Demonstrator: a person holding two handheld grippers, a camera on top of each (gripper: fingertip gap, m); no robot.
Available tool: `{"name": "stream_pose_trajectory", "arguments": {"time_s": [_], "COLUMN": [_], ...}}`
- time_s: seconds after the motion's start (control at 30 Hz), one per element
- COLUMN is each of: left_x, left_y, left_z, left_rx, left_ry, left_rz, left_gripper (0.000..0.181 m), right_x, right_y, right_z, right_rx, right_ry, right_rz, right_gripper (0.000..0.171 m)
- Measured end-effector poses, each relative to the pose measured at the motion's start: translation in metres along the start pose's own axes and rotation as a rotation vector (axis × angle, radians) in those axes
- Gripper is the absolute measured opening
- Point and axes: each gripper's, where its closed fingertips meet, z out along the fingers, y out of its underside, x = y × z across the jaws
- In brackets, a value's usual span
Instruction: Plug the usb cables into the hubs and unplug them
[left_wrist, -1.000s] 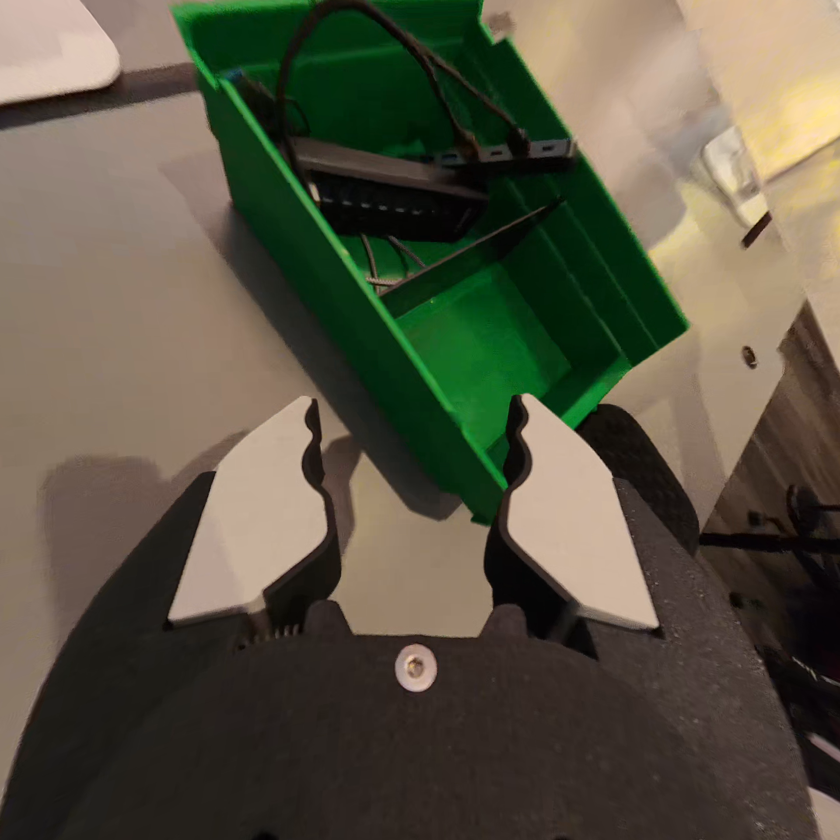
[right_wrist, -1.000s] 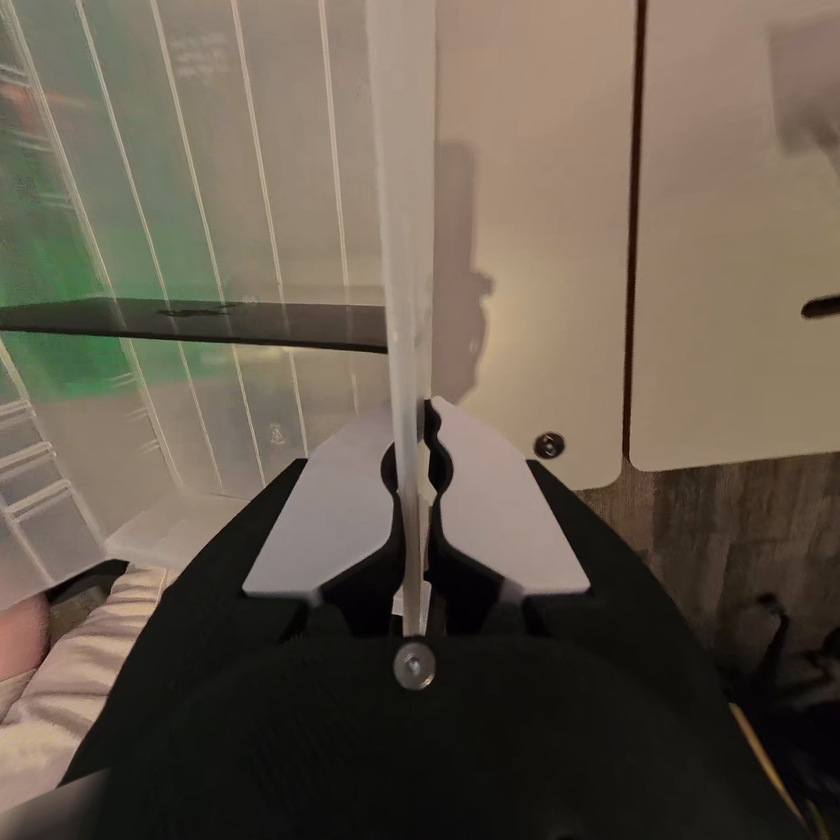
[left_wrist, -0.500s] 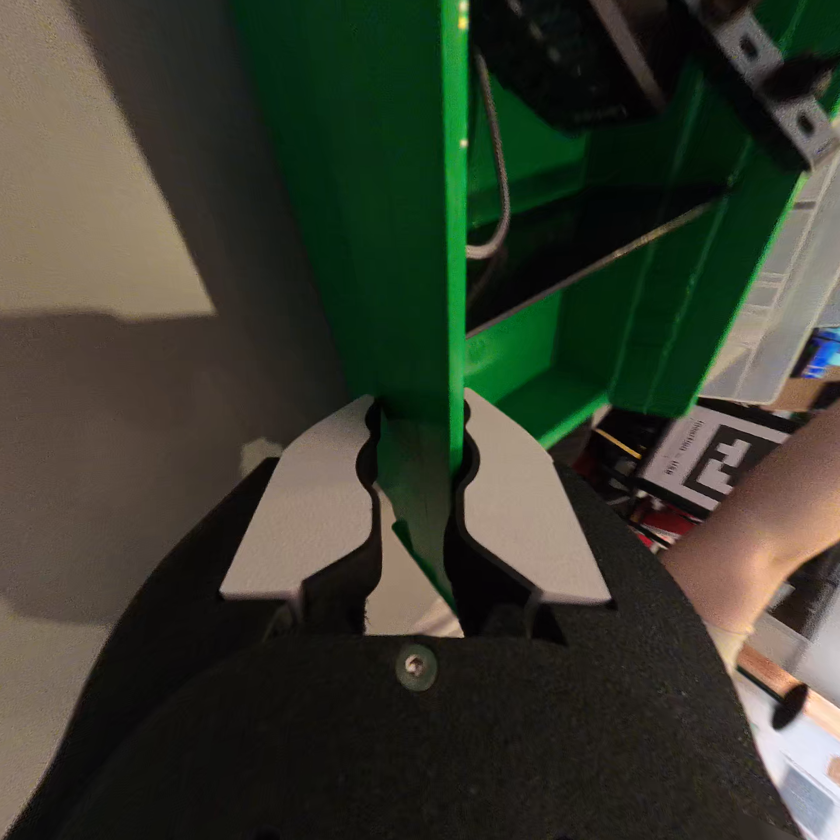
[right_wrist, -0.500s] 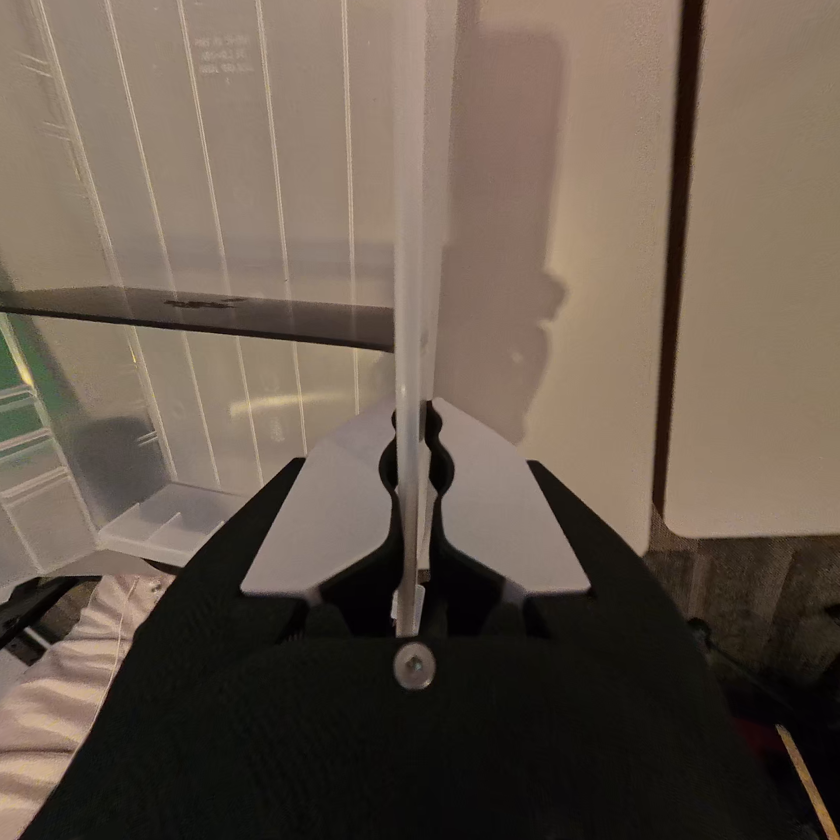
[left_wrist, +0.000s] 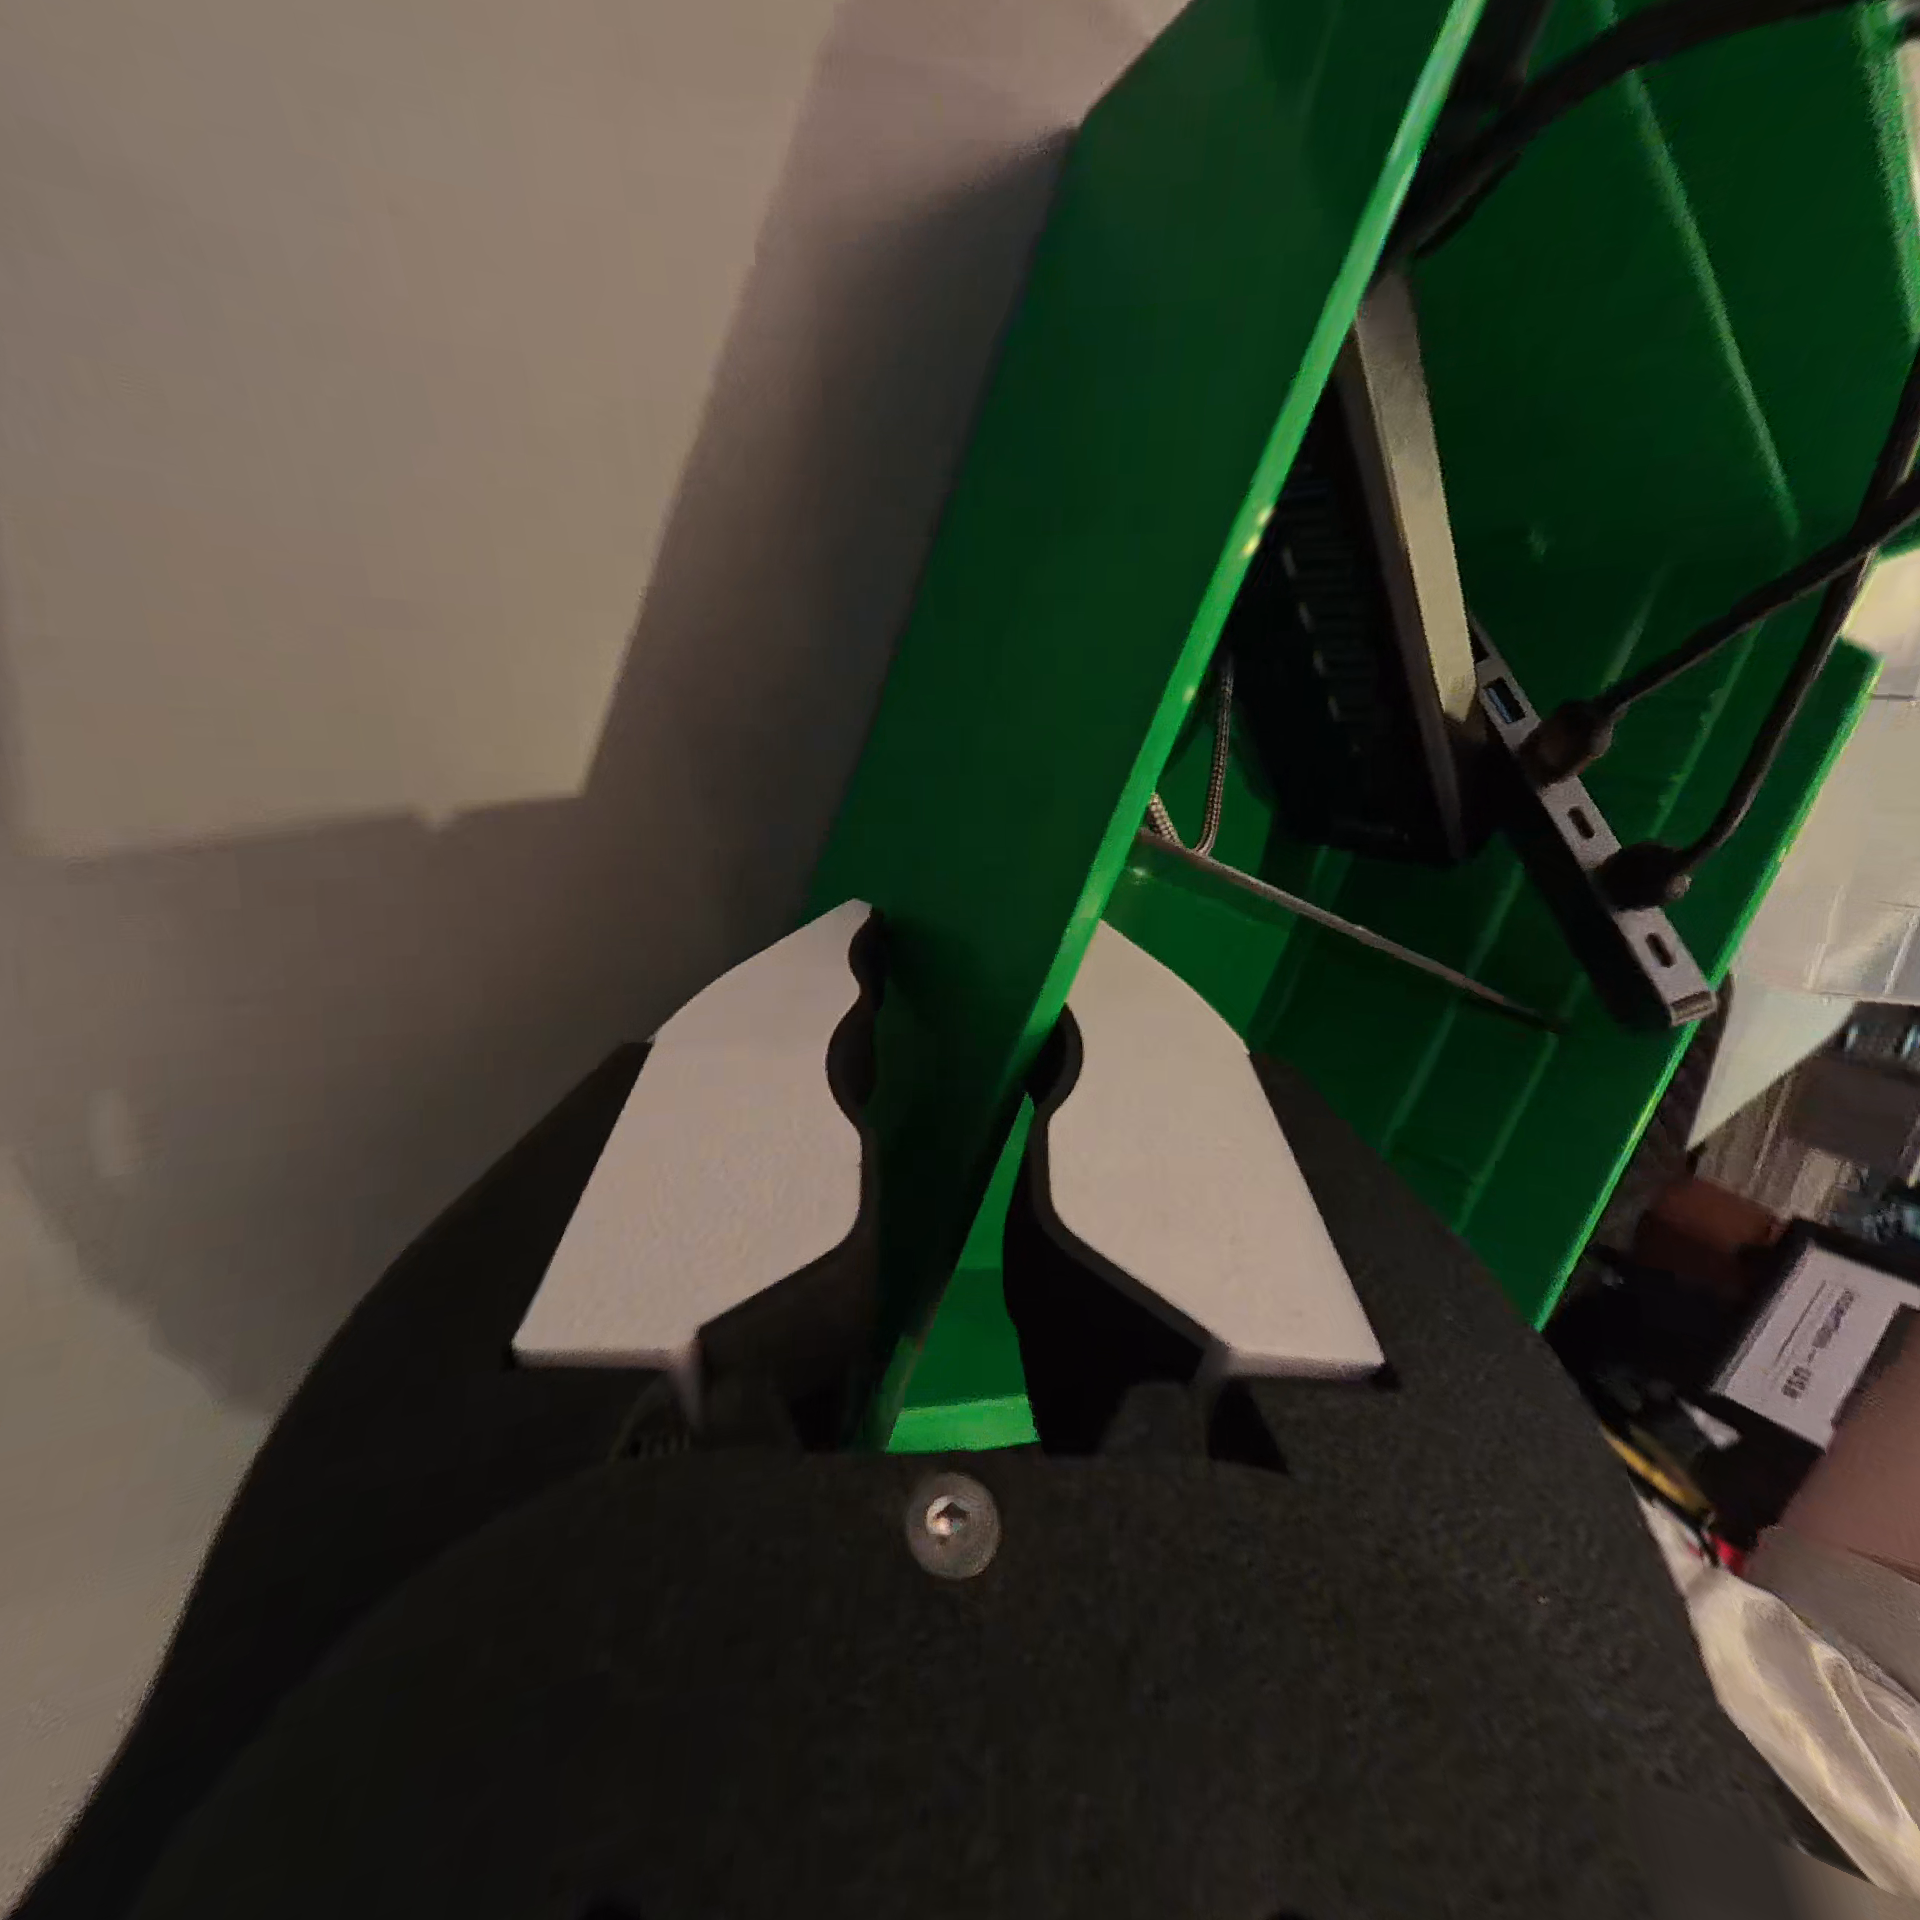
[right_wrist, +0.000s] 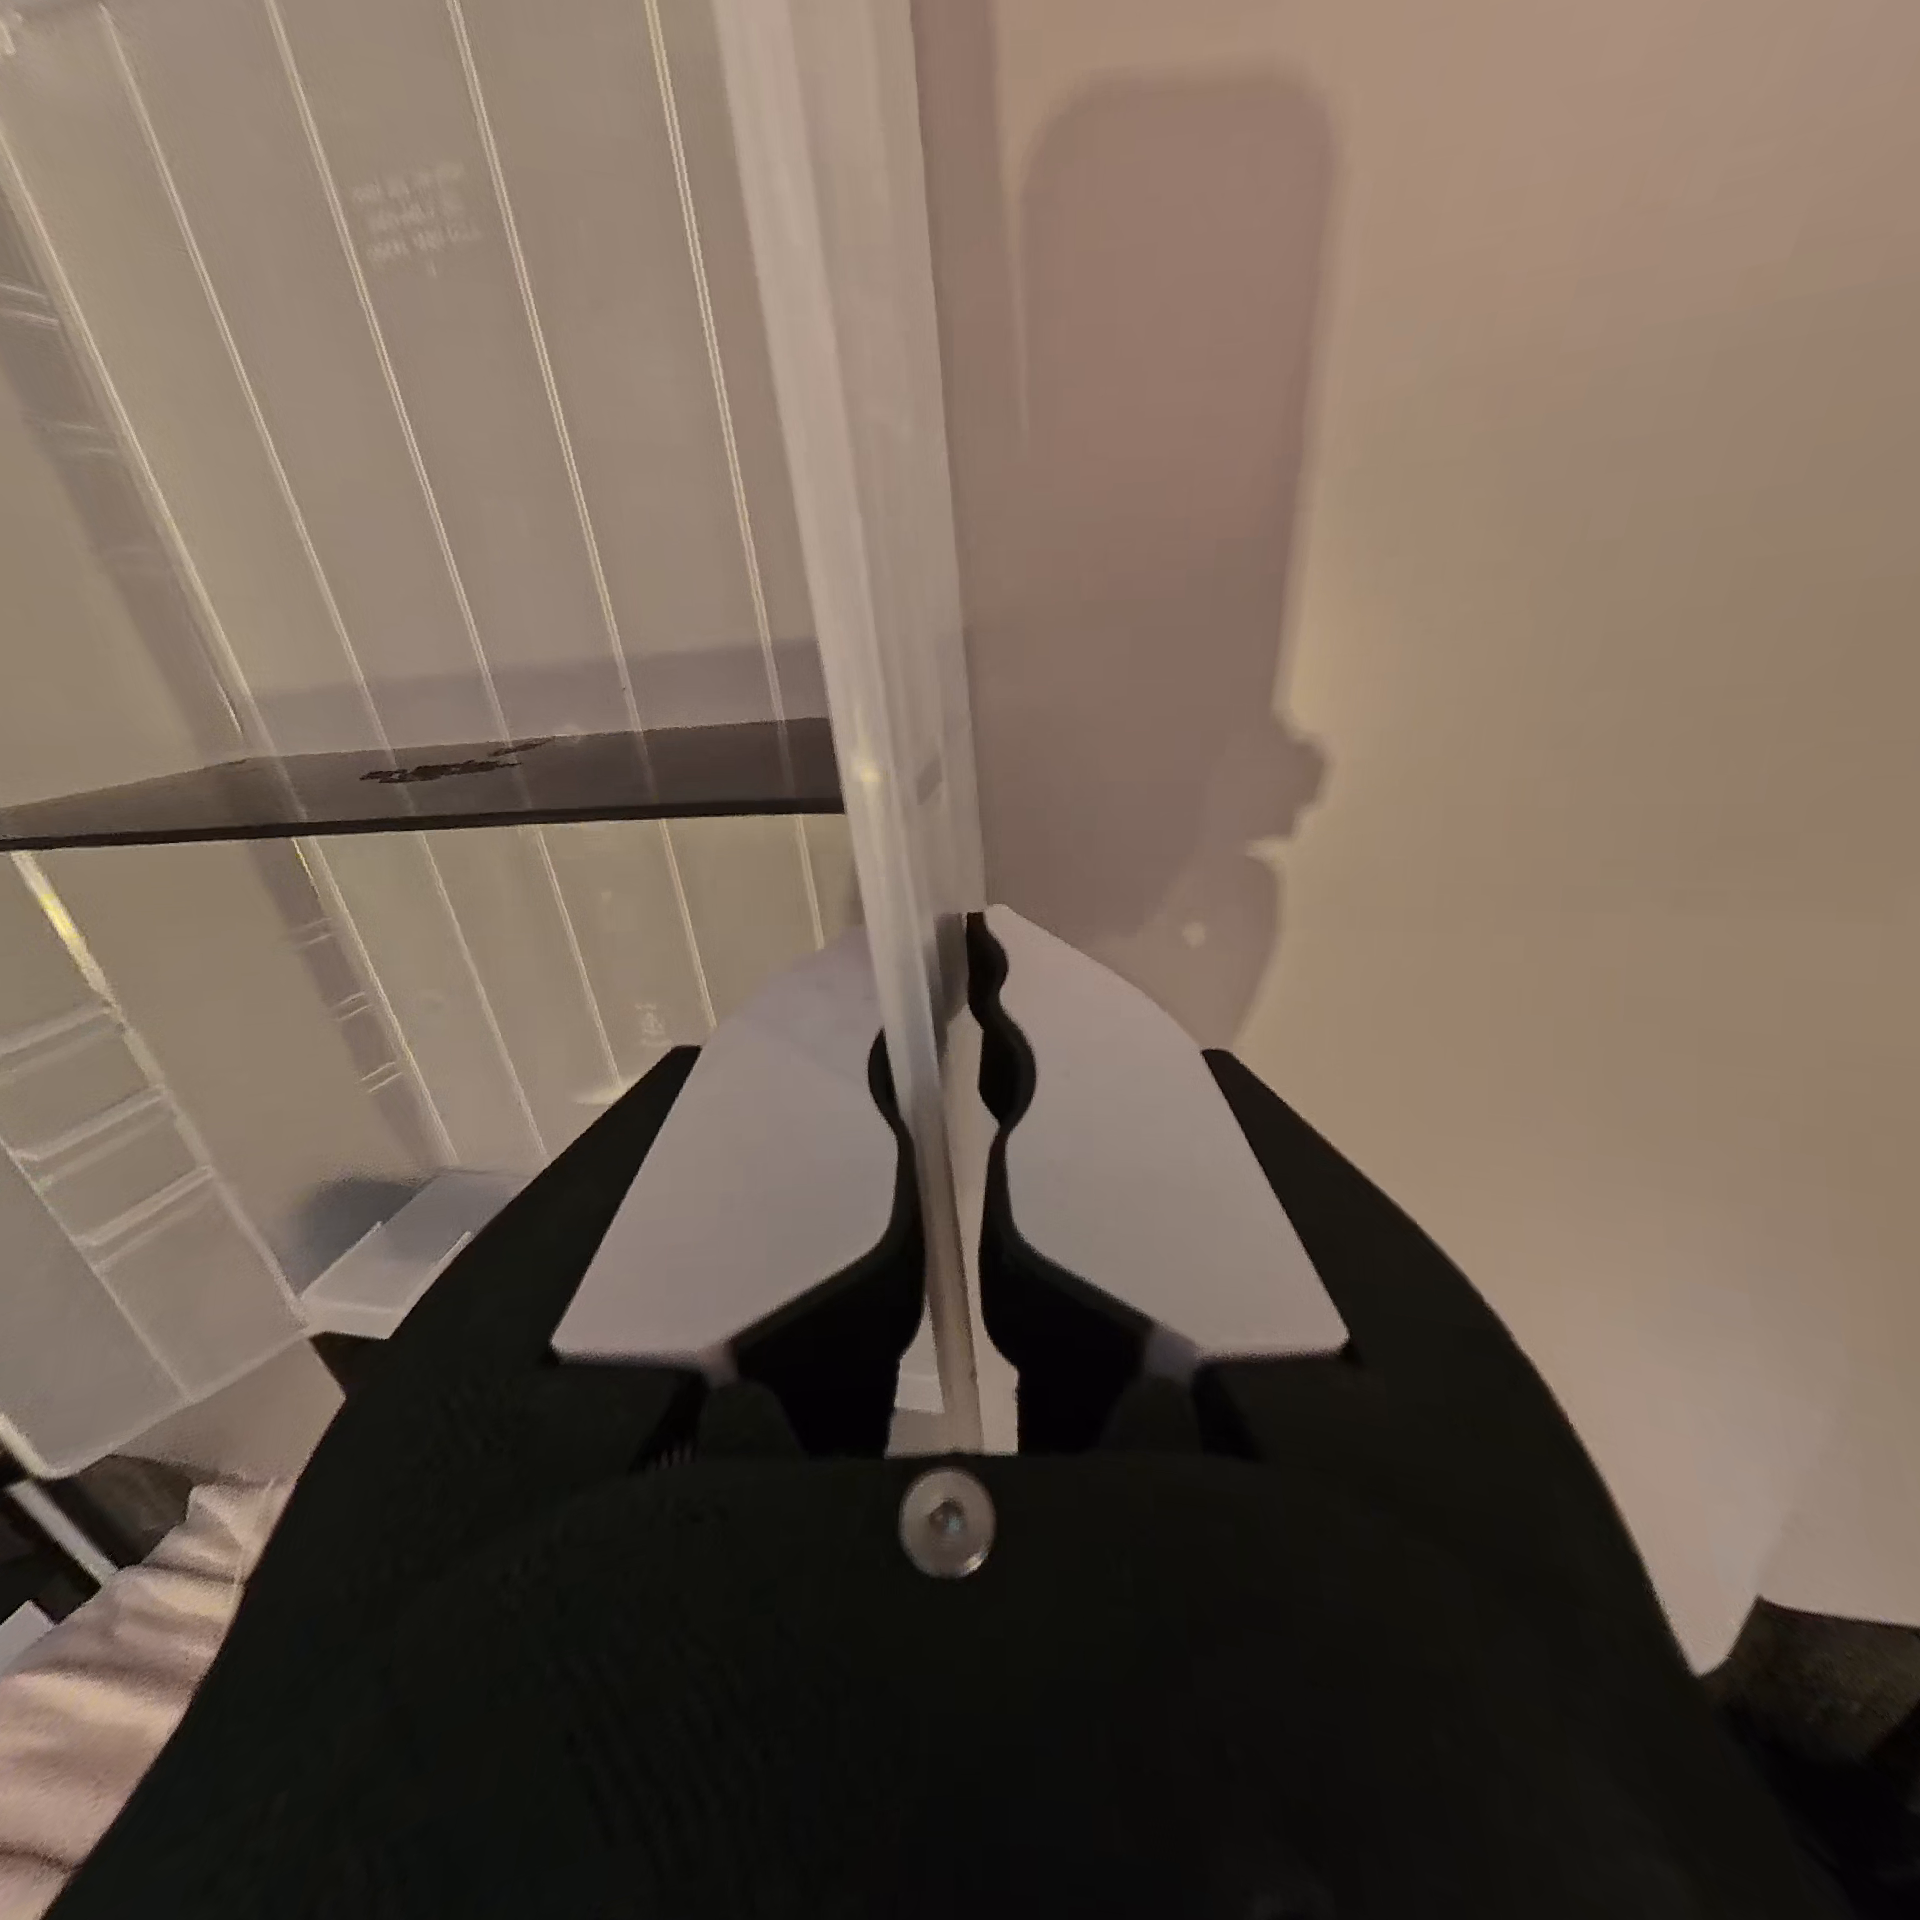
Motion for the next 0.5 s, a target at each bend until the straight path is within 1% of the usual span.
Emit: {"name": "stream_pose_trajectory", "arguments": {"time_s": [0.1,0.27,0.37,0.5], "left_x": [-0.052,-0.117,-0.136,-0.141], "left_y": [0.019,0.042,0.049,0.05], "left_z": [-0.034,-0.077,-0.09,-0.093], "left_rx": [0.041,0.111,0.103,0.103], "left_ry": [-0.03,-0.093,-0.129,-0.137], "left_rz": [-0.036,-0.106,-0.059,-0.063], "left_gripper": [0.02,0.017,0.016,0.016], "right_x": [-0.001,0.002,0.004,0.002], "right_y": [-0.009,-0.011,-0.011,-0.013], "right_z": [0.003,0.004,0.004,0.004], "right_rx": [0.011,0.023,0.03,0.039], "right_ry": [0.009,0.009,0.005,0.015], "right_rz": [-0.018,-0.049,-0.038,-0.012], "right_gripper": [0.006,0.005,0.005,0.006]}}
